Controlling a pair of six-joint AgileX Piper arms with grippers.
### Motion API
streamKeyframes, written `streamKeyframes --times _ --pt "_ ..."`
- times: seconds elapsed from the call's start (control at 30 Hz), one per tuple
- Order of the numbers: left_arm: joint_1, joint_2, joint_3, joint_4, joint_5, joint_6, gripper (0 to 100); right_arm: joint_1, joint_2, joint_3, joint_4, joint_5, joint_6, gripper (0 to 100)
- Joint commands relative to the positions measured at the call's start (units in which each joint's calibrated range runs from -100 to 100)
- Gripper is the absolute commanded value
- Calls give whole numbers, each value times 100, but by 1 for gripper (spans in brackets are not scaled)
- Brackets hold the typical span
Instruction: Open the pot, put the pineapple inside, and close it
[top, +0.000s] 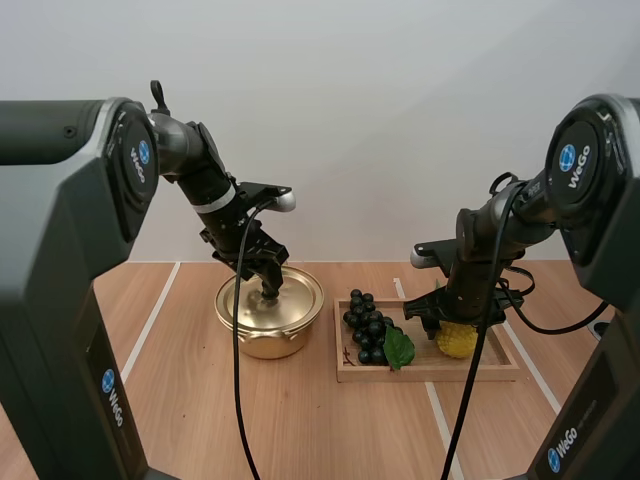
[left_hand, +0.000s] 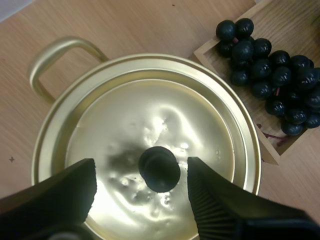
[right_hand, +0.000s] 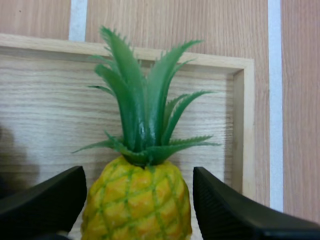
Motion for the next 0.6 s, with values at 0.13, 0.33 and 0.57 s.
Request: streamKeyframes --times 0.13,0.33,0.57 --pt "-9 1 193 -141 -124 25 86 -26 -19 28 21 -83 8 100" --pt "-9 3 384 -305 -469 84 86 -26 -19 28 21 -112 -2 100" --pt "-161 3 479 -378 -718 127 85 -26 -19 28 21 -144 -2 100"
